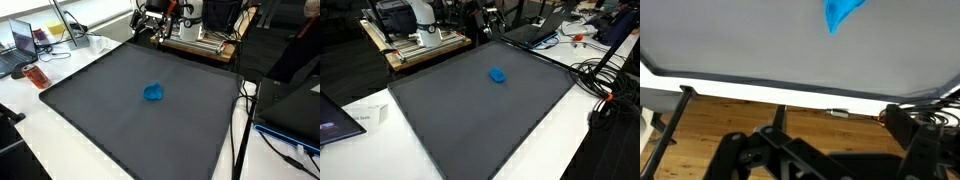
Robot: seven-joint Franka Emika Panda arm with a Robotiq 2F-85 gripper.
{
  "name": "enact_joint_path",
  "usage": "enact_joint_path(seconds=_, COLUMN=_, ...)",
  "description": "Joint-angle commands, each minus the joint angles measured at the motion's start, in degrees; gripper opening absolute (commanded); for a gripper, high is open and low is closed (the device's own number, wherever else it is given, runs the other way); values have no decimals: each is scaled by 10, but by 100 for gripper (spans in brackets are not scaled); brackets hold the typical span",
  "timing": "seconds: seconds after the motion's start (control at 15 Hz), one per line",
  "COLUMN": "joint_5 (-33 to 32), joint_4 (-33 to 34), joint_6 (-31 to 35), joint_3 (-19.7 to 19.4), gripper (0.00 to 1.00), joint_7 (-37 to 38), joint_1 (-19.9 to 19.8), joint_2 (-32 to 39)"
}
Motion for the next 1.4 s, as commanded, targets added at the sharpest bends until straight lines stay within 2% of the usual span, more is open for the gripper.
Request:
enact_joint_path(seconds=0.0, joint_5=150, joint_4=-16, joint_6=-55, joint_3=23, gripper=100, joint_7=-88, joint_1=18, joint_2=27)
enact_joint_path(seconds=0.47, joint_5=469, joint_4=-13, joint_6=-142, joint_3=73, gripper=100, joint_7=-298, joint_1=52, joint_2=28)
enact_joint_path(seconds=0.73, joint_5=638, joint_4=19, joint_6=-234, joint_3=95, gripper=100, joint_7=-397, joint_1=67, joint_2=12)
enact_joint_path(seconds=0.87, joint_5=667, joint_4=48, joint_6=-292, joint_3=99, gripper=100, joint_7=-403, joint_1=73, joint_2=7)
enact_joint_path(seconds=1.07, joint_5=639, joint_4=94, joint_6=-366, joint_3=108, gripper=100, joint_7=-357, joint_1=74, joint_2=13)
enact_joint_path(seconds=1.33, joint_5=633, joint_4=131, joint_6=-409, joint_3=120, gripper=100, joint_7=-340, joint_1=80, joint_2=29)
